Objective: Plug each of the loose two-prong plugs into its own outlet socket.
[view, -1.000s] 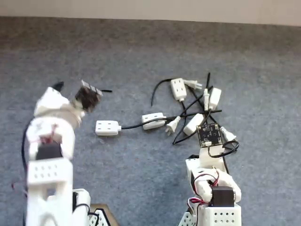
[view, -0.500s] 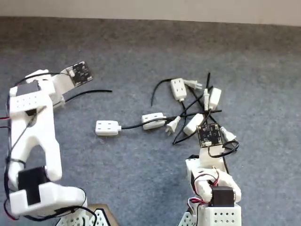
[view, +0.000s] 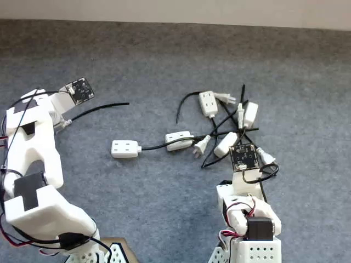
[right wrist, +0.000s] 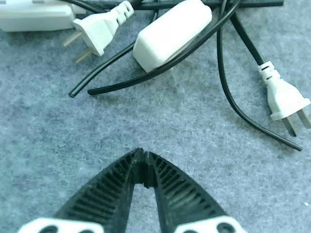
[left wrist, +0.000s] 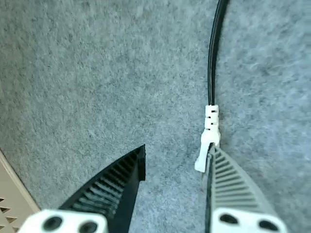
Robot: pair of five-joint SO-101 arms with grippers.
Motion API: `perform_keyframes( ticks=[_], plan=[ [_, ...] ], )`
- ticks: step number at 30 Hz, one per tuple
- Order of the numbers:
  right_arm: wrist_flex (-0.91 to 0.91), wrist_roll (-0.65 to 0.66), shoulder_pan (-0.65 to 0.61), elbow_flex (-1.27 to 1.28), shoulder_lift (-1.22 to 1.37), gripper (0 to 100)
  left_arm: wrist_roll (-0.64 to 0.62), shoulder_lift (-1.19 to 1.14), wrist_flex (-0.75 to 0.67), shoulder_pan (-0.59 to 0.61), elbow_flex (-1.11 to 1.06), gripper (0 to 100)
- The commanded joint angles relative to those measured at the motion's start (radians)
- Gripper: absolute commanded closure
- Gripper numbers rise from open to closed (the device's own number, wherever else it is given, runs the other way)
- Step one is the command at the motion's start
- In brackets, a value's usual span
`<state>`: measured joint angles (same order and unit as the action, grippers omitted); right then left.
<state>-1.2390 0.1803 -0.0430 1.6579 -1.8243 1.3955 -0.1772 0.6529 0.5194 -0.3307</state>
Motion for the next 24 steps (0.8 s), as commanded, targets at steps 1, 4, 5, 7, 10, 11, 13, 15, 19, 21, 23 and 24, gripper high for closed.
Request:
perform_keyframes(
  ticks=[1,4,5,7,10,11,13,15,19,21,23,24],
  plan=[
    [-0.005,0.009,0.002,0.151,-0.004,99.1,0.169,-0.01,-0.014,0.01,0.015,77],
    [-0.005,0.009,0.002,0.151,-0.004,99.1,0.169,-0.002,-0.014,0.01,0.015,77],
    [-0.005,0.009,0.002,0.151,-0.004,99.1,0.169,-0.001,-0.014,0.01,0.018,77],
    [-0.005,0.009,0.002,0.151,-0.004,99.1,0.169,-0.001,-0.012,0.012,0.024,77],
    [-0.005,0.009,0.002,0.151,-0.004,99.1,0.169,0.021,-0.012,0.012,0.024,77],
    [-0.005,0.009,0.002,0.151,-0.004,99.1,0.169,0.042,-0.012,0.01,0.016,77],
    [-0.005,0.009,0.002,0.151,-0.004,99.1,0.163,0.085,-0.006,0.004,0.012,77],
    [-0.005,0.009,0.002,0.151,-0.004,99.1,0.166,0.124,0.017,0.002,0.013,77],
    [-0.005,0.009,0.002,0.151,-0.004,99.1,0.167,0.154,0.081,-0.018,0.013,77],
    [-0.005,0.009,0.002,0.151,-0.004,99.1,0.169,0.154,0.103,-0.019,0.013,77],
    [-0.005,0.009,0.002,0.151,-0.004,99.1,0.169,0.151,0.107,-0.024,0.013,77],
    [-0.005,0.009,0.002,0.151,-0.004,99.1,0.169,0.151,0.107,-0.027,0.01,77]
  ],
)
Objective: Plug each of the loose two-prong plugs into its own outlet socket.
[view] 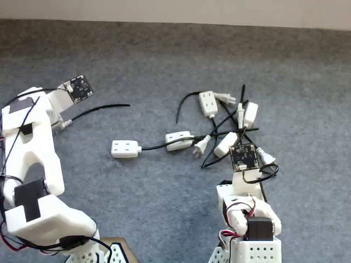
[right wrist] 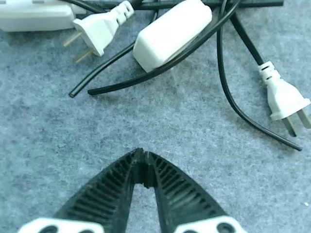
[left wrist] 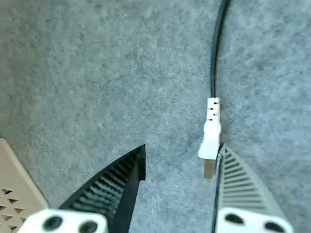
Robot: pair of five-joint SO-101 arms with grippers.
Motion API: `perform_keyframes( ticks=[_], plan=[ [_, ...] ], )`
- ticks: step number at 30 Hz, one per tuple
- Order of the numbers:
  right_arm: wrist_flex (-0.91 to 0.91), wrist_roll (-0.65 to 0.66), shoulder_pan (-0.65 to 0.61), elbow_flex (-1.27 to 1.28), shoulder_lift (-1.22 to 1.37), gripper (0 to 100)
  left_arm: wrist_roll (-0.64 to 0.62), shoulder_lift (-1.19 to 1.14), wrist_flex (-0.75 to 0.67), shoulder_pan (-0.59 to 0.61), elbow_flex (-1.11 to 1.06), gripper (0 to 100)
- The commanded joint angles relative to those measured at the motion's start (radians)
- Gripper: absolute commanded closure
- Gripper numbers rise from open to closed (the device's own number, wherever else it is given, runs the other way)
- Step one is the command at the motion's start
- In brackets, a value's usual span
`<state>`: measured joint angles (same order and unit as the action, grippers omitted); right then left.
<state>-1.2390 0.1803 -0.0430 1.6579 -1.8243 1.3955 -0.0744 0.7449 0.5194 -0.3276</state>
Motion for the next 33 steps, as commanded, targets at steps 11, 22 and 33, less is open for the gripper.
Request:
perform_keyframes(
  ticks=[11,22,33],
  plan=[
    [-0.005,0.009,0.002,0.151,-0.004,99.1,0.253,-0.125,0.011,-0.015,0.018,77],
    [-0.005,0.009,0.002,0.151,-0.004,99.1,0.253,-0.143,-0.017,0.007,0.047,77],
    [-0.005,0.009,0.002,0.151,-0.004,99.1,0.259,-0.145,-0.043,0.002,0.019,77]
  ],
)
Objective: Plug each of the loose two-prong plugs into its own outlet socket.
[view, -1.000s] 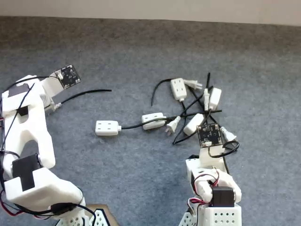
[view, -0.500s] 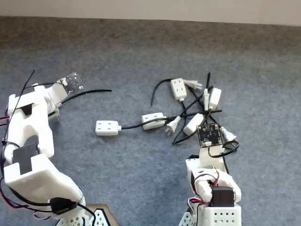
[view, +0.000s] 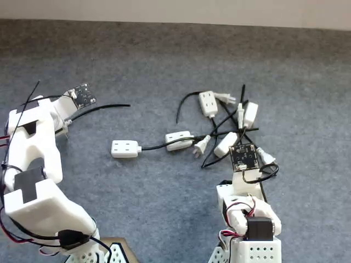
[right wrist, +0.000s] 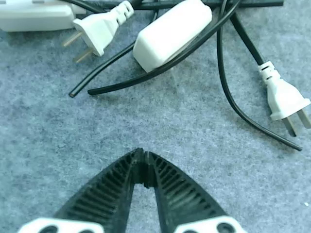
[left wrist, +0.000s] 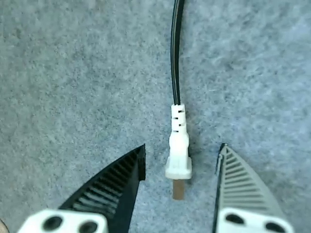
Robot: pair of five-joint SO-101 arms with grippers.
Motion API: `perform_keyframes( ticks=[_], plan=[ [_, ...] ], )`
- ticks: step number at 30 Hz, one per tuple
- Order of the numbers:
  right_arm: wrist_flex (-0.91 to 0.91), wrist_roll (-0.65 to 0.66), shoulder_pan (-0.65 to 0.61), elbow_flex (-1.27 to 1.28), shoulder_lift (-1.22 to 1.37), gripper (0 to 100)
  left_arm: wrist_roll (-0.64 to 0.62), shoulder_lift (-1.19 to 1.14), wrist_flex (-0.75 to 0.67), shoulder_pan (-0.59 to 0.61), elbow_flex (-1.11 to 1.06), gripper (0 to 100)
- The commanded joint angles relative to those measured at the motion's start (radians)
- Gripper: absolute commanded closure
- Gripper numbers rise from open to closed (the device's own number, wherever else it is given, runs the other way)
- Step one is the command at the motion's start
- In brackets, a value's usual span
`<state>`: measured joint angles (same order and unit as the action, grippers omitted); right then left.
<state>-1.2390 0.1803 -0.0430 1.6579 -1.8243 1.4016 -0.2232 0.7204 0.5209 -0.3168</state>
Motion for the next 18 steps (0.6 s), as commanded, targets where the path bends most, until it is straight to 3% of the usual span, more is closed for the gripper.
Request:
perform_keyframes(
  ticks=[1,18],
  plan=[
    [-0.005,0.009,0.002,0.151,-0.004,99.1,0.253,0.004,-0.02,-0.007,0.001,77],
    [-0.005,0.009,0.002,0.151,-0.004,99.1,0.255,-0.05,-0.015,-0.018,-0.01,78]
  ],
)
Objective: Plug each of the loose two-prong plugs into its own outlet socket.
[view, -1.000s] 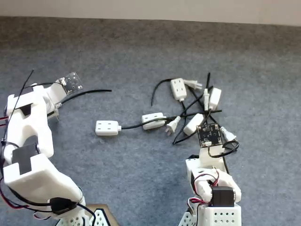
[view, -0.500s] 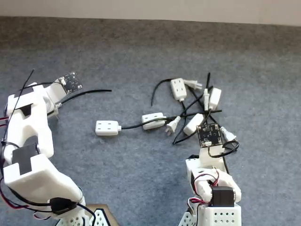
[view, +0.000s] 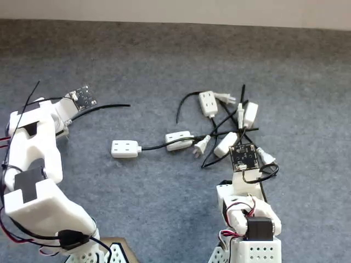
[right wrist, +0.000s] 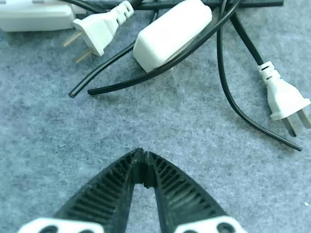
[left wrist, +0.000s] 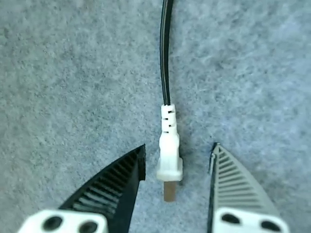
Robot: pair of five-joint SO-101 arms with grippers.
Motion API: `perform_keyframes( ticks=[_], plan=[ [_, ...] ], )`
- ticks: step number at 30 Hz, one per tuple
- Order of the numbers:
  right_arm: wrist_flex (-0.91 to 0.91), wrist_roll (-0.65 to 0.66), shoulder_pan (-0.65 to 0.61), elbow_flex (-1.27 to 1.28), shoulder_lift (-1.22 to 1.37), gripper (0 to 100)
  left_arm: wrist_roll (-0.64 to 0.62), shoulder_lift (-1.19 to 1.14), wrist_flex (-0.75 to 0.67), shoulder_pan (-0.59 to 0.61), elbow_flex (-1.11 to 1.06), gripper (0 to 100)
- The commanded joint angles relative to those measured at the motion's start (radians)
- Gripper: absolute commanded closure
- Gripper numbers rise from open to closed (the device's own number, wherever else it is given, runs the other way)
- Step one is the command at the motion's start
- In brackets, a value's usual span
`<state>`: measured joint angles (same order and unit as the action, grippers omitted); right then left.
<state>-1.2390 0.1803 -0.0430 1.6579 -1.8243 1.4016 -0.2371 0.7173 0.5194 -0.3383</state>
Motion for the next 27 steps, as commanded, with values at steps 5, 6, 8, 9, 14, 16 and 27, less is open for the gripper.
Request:
perform_keyframes(
  ticks=[5,6,8,9,14,16,27],
  plan=[
    [-0.005,0.009,0.002,0.151,-0.004,99.1,0.292,-0.093,-0.012,-0.013,0.01,86],
    [-0.005,0.009,0.002,0.151,-0.004,99.1,0.292,-0.096,-0.014,-0.013,0.01,87],
    [-0.005,0.009,0.002,0.151,-0.004,99.1,0.292,-0.096,-0.014,-0.016,0.01,90],
    [-0.005,0.009,0.002,0.151,-0.004,99.1,0.293,-0.094,-0.014,-0.018,0.01,91],
    [-0.005,0.009,0.002,0.151,-0.004,99.1,0.296,-0.094,-0.017,-0.018,0.012,92],
    [-0.005,0.009,0.002,0.151,-0.004,99.1,0.296,-0.094,-0.017,-0.018,0.012,92],
    [-0.005,0.009,0.002,0.151,-0.004,99.1,0.29,-0.091,-0.018,-0.012,0.171,99]
  ],
)
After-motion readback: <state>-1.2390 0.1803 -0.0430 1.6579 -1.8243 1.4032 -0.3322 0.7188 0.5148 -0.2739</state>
